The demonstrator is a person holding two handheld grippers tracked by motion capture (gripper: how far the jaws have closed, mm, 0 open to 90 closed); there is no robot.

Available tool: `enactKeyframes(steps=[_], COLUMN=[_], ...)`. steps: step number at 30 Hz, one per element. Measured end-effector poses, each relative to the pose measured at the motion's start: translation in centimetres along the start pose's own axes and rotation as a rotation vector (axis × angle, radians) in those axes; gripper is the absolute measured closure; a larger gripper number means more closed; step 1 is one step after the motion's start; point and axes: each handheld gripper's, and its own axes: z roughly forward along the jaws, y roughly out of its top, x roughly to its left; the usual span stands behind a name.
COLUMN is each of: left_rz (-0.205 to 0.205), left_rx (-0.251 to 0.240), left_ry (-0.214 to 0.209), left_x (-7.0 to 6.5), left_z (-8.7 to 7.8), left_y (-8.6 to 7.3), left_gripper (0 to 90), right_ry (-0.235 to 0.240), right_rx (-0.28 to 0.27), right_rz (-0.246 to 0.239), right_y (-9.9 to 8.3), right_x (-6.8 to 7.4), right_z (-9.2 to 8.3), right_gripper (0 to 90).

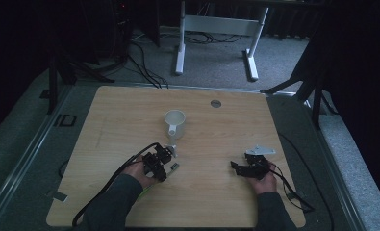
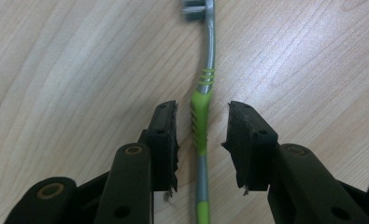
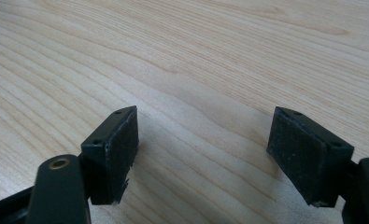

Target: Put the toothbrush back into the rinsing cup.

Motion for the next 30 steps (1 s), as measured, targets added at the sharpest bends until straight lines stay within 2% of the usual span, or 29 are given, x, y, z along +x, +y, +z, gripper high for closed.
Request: enactKeyframes(steps=[12, 20, 30], left_rz=[0.001, 0.020, 0.000], left_rx=[0.036, 0.083, 0.096], left_ry=[-0.007, 0.002, 0.015], left_x=[-0.2, 0.0, 0.4], left_z=[0.8, 1.5, 1.8], left_y=[0.3, 0.6, 0.8], left_gripper=[67.4, 70.4, 73.2], right_ry=[0.001, 0.001, 0.001], right_rx=[0.000, 0.000, 0.000], right_rz=[0.000, 0.000, 0.000], right_y=[0.0, 0.0, 0.0], right_x=[0.0, 0.0, 0.0], right_z=[0.0, 0.0, 0.0], right_gripper=[24.3, 24.3, 24.2])
